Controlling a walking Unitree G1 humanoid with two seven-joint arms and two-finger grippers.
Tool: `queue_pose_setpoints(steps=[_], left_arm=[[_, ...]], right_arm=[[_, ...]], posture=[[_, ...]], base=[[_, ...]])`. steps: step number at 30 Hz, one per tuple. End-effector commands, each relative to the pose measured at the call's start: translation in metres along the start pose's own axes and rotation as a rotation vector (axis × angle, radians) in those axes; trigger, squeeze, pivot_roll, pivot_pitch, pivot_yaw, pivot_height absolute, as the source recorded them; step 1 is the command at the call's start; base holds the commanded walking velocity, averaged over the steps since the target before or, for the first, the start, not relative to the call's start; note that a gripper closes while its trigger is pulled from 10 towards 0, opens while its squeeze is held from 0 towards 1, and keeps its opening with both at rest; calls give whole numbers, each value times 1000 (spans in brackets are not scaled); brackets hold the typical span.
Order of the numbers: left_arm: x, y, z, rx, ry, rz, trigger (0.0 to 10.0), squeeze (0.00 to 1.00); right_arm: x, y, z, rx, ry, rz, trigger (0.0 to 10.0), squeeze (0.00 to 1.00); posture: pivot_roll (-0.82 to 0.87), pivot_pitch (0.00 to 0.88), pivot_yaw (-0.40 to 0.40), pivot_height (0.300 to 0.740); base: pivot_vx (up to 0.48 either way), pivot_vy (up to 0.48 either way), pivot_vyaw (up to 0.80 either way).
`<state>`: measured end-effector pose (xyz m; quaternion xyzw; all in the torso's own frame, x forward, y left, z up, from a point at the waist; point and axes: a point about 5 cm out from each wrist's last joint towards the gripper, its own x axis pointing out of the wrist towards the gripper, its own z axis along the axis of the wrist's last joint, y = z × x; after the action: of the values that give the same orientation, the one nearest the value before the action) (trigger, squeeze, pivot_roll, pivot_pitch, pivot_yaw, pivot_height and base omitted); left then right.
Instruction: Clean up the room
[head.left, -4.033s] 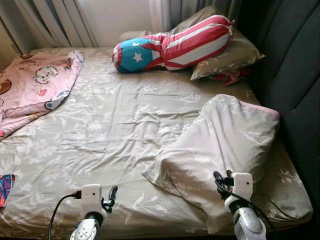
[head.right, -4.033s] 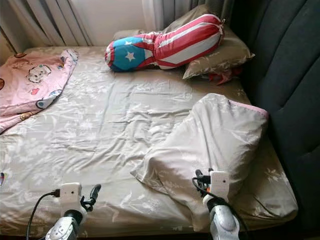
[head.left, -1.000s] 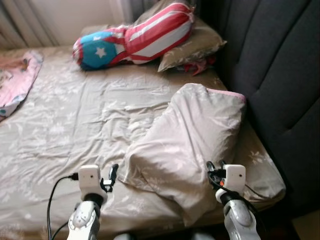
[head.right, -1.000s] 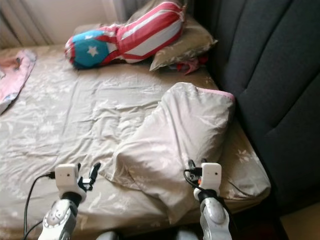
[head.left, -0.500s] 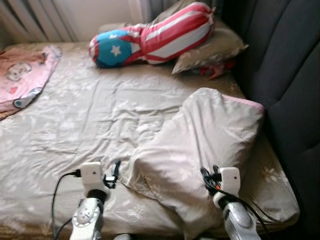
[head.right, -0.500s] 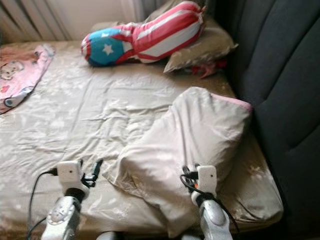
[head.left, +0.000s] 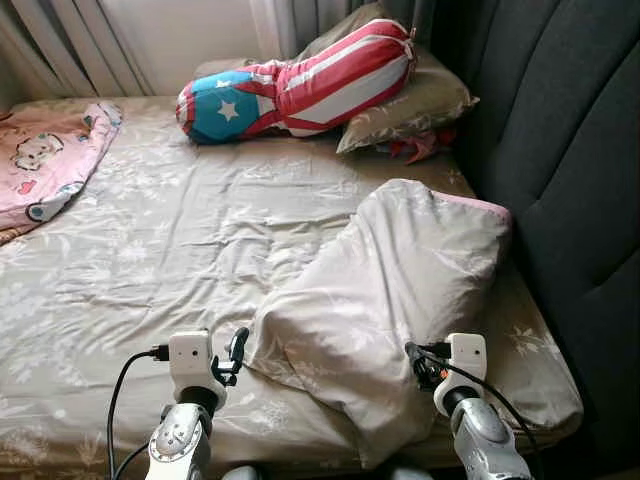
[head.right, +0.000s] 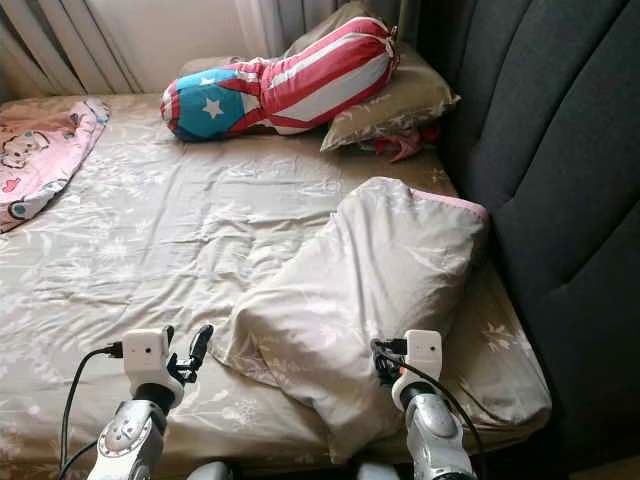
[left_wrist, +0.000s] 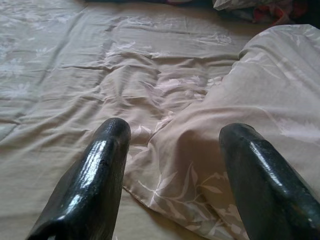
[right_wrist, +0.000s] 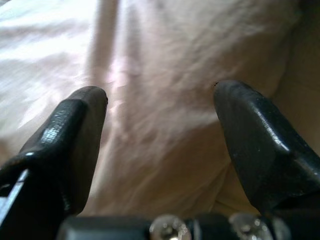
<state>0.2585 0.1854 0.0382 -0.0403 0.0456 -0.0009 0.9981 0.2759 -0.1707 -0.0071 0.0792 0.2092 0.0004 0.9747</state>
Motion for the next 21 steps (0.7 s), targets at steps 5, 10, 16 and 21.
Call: queue_pose_setpoints(steps=[5, 10, 16, 21], left_arm=[[-1, 1, 1, 3, 8, -3, 10000, 0], [-2, 1, 2, 8, 3, -8, 10000, 0], [-4, 3, 5, 17, -4, -11, 10000, 0], [-6, 5, 8, 28, -6, -18, 10000, 0]], right_arm=[[1, -6, -11, 101, 97, -64, 10000, 1000], [2, -3, -18, 182, 167, -46, 10000, 1000], [4, -5, -18, 174, 205, -59, 10000, 0], [8, -2, -13, 201, 209, -43, 10000, 0]], posture=[[-183, 127, 22, 662], [-176, 132, 28, 662], [-151, 144, 44, 662], [-139, 152, 53, 662]], base=[[0, 0, 0], [0, 0, 0], [0, 0, 0], [0, 0, 0]])
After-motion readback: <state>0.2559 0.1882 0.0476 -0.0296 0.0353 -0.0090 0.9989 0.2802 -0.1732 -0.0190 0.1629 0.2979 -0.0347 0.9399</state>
